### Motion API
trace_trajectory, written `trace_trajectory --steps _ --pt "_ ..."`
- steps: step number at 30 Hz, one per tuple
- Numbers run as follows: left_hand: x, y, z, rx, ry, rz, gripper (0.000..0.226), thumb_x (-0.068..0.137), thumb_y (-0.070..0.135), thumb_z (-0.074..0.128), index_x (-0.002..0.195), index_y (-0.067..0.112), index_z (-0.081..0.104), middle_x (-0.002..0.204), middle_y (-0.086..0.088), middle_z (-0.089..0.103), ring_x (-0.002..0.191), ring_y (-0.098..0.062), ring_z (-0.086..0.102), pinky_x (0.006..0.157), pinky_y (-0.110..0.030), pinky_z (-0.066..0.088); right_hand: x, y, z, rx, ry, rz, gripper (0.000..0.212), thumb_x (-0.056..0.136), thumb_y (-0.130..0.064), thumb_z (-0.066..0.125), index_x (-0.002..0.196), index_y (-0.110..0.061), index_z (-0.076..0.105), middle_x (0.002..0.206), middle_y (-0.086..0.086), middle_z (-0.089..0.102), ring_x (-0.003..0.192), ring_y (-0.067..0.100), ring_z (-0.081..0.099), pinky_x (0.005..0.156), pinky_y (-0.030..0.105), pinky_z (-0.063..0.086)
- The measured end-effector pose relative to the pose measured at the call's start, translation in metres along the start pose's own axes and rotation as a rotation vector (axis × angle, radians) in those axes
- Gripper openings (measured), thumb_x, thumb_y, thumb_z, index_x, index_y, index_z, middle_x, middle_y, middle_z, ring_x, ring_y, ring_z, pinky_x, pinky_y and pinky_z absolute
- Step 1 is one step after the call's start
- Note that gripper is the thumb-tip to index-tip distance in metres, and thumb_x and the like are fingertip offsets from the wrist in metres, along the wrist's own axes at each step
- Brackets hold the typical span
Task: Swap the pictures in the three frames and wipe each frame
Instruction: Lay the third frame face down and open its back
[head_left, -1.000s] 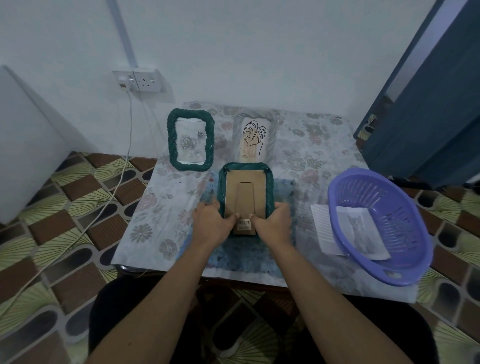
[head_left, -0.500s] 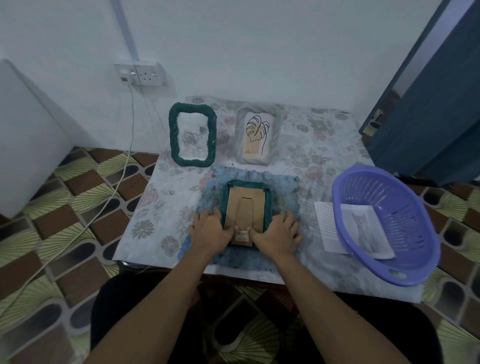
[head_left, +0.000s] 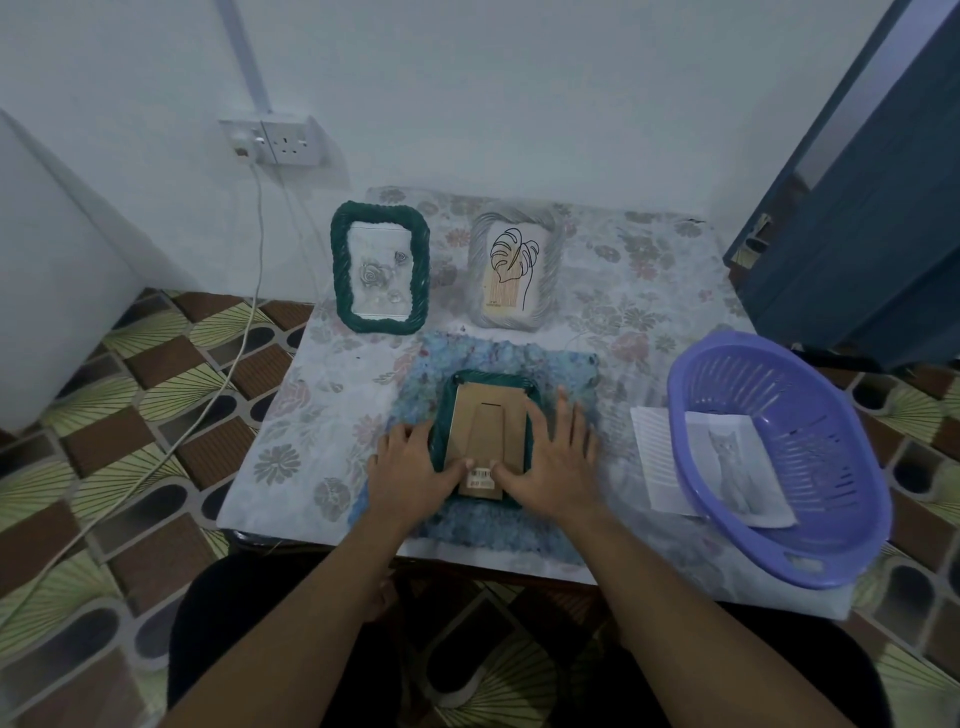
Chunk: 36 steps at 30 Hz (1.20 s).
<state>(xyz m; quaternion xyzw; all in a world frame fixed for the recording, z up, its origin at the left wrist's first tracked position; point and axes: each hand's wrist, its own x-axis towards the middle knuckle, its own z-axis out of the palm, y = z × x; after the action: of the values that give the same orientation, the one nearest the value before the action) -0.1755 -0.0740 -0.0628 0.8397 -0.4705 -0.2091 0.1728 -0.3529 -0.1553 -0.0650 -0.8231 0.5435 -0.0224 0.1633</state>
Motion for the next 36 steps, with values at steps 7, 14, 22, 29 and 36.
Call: trace_trajectory --steps 7,14,22,29,36 --pt "0.008 -0.001 -0.004 -0.002 -0.052 0.004 0.095 0.078 0.068 0.064 0.151 0.022 0.024 0.140 -0.012 0.040 0.131 -0.034 0.035 0.102 -0.049 0.041 0.004 0.012 0.009 -0.063 -0.072 -0.065 0.089 0.074 -0.085 0.014 0.152 -0.049 -0.005 0.166 0.003 -0.009 0.150 0.037 -0.016 0.120 0.057 -0.006" --pt "0.031 0.008 -0.017 -0.064 0.010 0.000 0.080 0.083 0.054 0.064 0.149 0.021 0.032 0.136 -0.016 0.040 0.126 -0.036 0.034 0.105 -0.048 0.035 0.005 0.013 0.008 -0.080 -0.091 -0.075 0.085 0.075 -0.086 0.013 0.151 -0.053 -0.007 0.166 0.002 -0.007 0.150 0.036 -0.017 0.120 0.058 -0.007" --pt "0.081 0.016 -0.013 -0.085 0.030 0.066 0.046 0.098 0.037 0.051 0.141 0.023 0.048 0.140 -0.012 0.046 0.131 -0.036 0.034 0.108 -0.050 0.032 0.004 0.014 0.006 -0.078 -0.108 -0.084 0.086 0.075 -0.086 0.014 0.151 -0.051 -0.007 0.166 0.003 -0.007 0.149 0.037 -0.018 0.118 0.059 -0.010" --pt "0.104 0.014 -0.005 -0.114 0.014 0.003 0.037 0.094 0.053 0.049 0.118 0.031 0.067 0.120 -0.002 0.062 0.120 -0.030 0.049 0.102 -0.050 0.040 0.008 0.014 0.007 -0.053 -0.113 -0.078 0.086 0.075 -0.084 0.020 0.152 -0.051 -0.003 0.166 0.000 -0.010 0.149 0.033 -0.021 0.118 0.058 -0.011" --pt "0.111 0.021 -0.006 -0.219 0.044 -0.082 0.016 0.085 0.051 0.066 0.082 0.037 0.060 0.092 0.011 0.064 0.101 -0.021 0.061 0.092 -0.041 0.049 0.008 0.015 0.007 -0.054 -0.108 -0.079 0.084 0.080 -0.084 0.026 0.152 -0.051 -0.002 0.166 -0.001 -0.010 0.149 0.033 -0.021 0.118 0.058 -0.011"
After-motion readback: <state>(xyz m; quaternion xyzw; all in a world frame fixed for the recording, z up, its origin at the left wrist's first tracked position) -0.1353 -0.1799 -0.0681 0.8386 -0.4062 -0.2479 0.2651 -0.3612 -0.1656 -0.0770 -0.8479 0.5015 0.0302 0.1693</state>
